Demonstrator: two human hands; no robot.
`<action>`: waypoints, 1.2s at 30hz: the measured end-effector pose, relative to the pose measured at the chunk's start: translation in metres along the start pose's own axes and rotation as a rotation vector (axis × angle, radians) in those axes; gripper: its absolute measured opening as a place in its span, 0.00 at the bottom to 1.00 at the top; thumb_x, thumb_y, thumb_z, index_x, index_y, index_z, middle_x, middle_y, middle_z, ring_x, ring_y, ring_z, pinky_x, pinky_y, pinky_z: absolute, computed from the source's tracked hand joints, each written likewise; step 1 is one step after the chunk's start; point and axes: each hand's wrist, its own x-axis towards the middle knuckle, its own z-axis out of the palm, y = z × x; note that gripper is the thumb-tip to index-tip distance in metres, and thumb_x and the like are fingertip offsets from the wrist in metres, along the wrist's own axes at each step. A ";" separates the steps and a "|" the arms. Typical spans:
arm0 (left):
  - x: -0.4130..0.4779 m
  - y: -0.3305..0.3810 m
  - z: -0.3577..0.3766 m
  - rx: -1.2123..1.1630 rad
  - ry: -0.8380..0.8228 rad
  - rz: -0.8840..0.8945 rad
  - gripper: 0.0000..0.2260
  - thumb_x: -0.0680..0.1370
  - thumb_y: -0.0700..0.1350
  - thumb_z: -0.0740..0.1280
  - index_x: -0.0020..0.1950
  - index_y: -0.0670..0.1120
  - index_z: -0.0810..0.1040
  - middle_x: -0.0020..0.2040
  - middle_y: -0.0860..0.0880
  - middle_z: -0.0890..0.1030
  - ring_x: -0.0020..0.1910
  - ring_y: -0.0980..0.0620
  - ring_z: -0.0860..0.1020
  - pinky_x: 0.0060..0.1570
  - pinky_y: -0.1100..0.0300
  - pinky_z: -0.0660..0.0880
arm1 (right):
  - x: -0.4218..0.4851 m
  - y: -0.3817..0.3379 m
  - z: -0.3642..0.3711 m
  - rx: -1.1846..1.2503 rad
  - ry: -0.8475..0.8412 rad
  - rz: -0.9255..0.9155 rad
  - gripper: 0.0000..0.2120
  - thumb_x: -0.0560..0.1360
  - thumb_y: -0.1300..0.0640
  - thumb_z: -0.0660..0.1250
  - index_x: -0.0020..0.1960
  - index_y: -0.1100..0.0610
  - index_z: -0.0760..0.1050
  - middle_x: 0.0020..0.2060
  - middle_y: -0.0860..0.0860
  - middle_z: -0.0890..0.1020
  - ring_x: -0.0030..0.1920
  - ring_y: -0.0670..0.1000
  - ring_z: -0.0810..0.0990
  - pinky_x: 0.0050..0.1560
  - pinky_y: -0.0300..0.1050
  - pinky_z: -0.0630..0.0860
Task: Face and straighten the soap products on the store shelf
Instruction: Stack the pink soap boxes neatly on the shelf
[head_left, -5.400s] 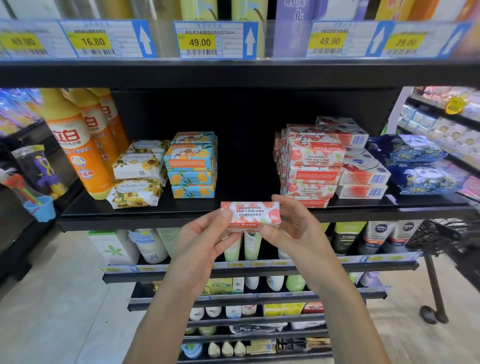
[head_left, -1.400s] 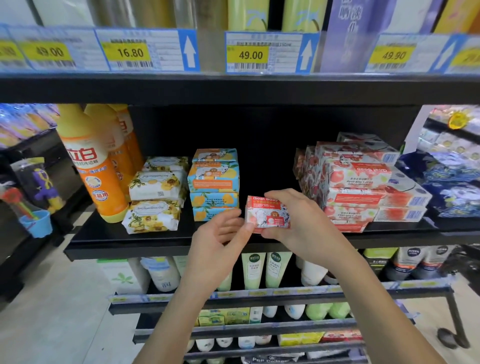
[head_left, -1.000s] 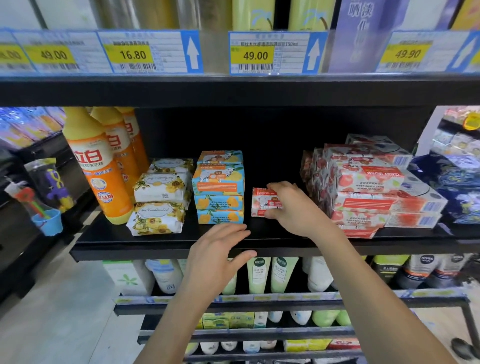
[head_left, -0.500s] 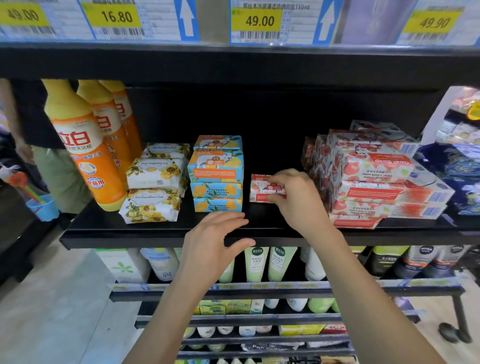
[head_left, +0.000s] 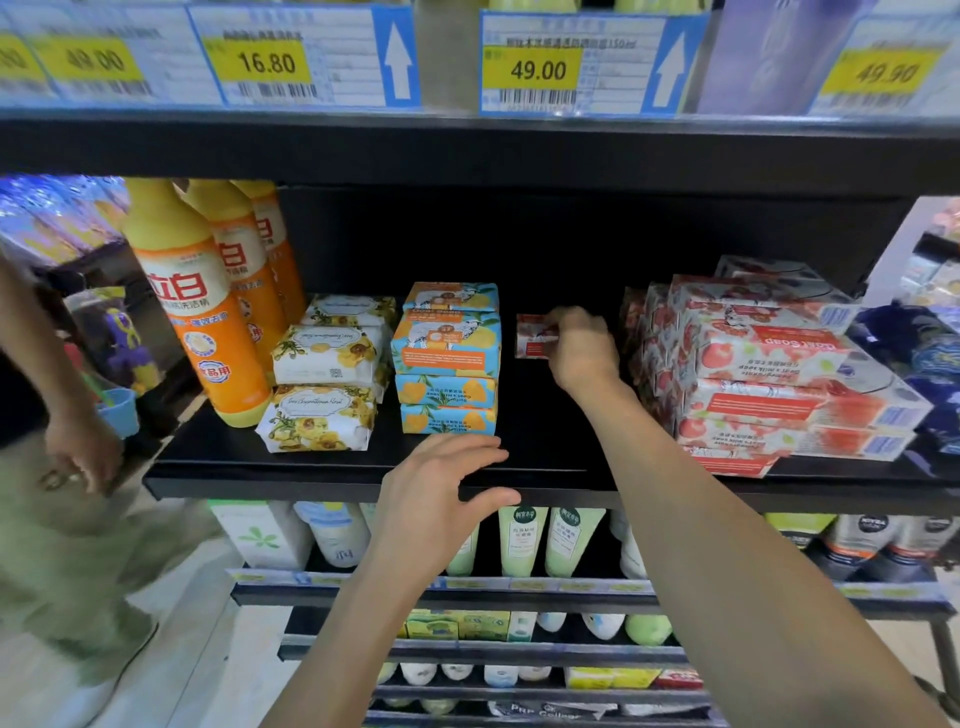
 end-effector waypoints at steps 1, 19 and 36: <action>0.000 0.000 0.000 0.001 -0.001 -0.003 0.19 0.72 0.60 0.75 0.62 0.57 0.84 0.63 0.63 0.81 0.63 0.68 0.69 0.59 0.67 0.67 | 0.001 -0.001 0.000 -0.007 -0.006 0.008 0.19 0.82 0.65 0.62 0.71 0.56 0.74 0.64 0.64 0.75 0.64 0.67 0.75 0.58 0.53 0.74; -0.005 0.009 0.003 0.006 0.001 -0.016 0.17 0.74 0.54 0.76 0.63 0.54 0.83 0.63 0.64 0.78 0.61 0.70 0.66 0.56 0.61 0.70 | -0.127 -0.003 -0.142 0.138 0.099 -0.359 0.19 0.80 0.60 0.70 0.69 0.53 0.78 0.64 0.45 0.79 0.64 0.45 0.76 0.60 0.23 0.61; 0.015 0.070 0.007 -0.336 -0.045 -0.046 0.12 0.77 0.48 0.74 0.58 0.62 0.82 0.54 0.70 0.80 0.59 0.70 0.75 0.58 0.78 0.68 | -0.119 0.087 -0.180 0.160 0.161 0.009 0.44 0.67 0.44 0.80 0.77 0.56 0.68 0.71 0.50 0.72 0.70 0.52 0.72 0.69 0.46 0.69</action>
